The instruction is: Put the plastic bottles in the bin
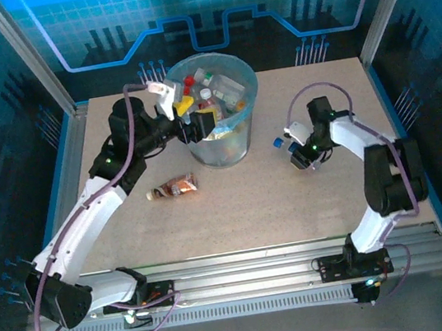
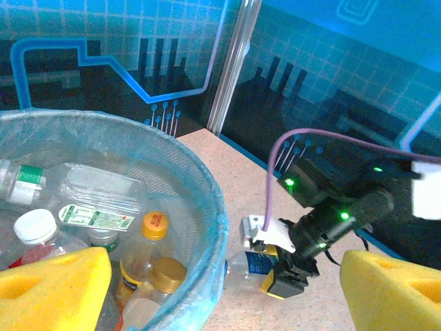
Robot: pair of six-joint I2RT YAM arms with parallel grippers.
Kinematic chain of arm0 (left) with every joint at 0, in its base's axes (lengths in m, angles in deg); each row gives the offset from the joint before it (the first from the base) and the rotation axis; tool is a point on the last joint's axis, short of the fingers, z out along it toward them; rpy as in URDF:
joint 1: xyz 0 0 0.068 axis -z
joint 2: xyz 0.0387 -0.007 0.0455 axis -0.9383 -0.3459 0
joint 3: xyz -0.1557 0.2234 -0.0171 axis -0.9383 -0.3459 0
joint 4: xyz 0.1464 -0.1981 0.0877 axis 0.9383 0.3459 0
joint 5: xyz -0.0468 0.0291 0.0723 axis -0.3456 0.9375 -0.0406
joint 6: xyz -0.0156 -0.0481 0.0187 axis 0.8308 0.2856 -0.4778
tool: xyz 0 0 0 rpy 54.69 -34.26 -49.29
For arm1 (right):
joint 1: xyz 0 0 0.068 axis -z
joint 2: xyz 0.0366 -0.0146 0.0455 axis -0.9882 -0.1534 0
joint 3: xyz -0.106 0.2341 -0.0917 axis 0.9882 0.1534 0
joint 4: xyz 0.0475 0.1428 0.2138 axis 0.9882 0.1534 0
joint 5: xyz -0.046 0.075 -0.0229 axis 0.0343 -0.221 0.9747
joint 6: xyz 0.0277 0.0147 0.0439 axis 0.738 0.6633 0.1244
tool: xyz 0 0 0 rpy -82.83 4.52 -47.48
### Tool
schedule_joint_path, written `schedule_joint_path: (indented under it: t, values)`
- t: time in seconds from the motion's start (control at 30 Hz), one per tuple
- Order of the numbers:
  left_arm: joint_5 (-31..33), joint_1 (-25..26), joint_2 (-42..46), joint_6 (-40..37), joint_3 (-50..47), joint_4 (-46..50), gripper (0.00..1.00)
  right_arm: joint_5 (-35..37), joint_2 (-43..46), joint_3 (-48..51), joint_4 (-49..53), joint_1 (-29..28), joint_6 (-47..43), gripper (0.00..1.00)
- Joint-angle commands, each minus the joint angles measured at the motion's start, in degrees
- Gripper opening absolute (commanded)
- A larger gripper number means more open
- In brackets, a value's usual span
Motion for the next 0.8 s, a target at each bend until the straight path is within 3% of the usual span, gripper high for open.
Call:
schedule_joint_path:
  t: [0.0,0.17,0.37,0.6,0.77]
  values:
    - [-0.2,0.2,-1.5,5.2,3.4,1.6,0.86,-4.9,10.2,3.4,-5.5,-0.6,9.5,0.58]
    - [-7.7,1.4,-4.8,9.5,6.4,3.2,0.85,-14.0,26.6,10.9,-13.1,-1.4,17.6,0.55]
    - [-10.6,8.4,-11.1,5.4,14.7,14.9,0.83,-23.5,42.6,18.2,-20.1,-3.2,25.4,0.53]
    - [-13.3,13.5,-15.6,7.7,16.1,14.1,0.77,-25.7,47.2,17.7,-20.4,-11.3,25.8,0.53]
    - [-13.4,13.9,-16.6,9.0,16.7,15.6,0.64,-25.2,45.2,16.9,-21.8,-15.7,25.5,0.53]
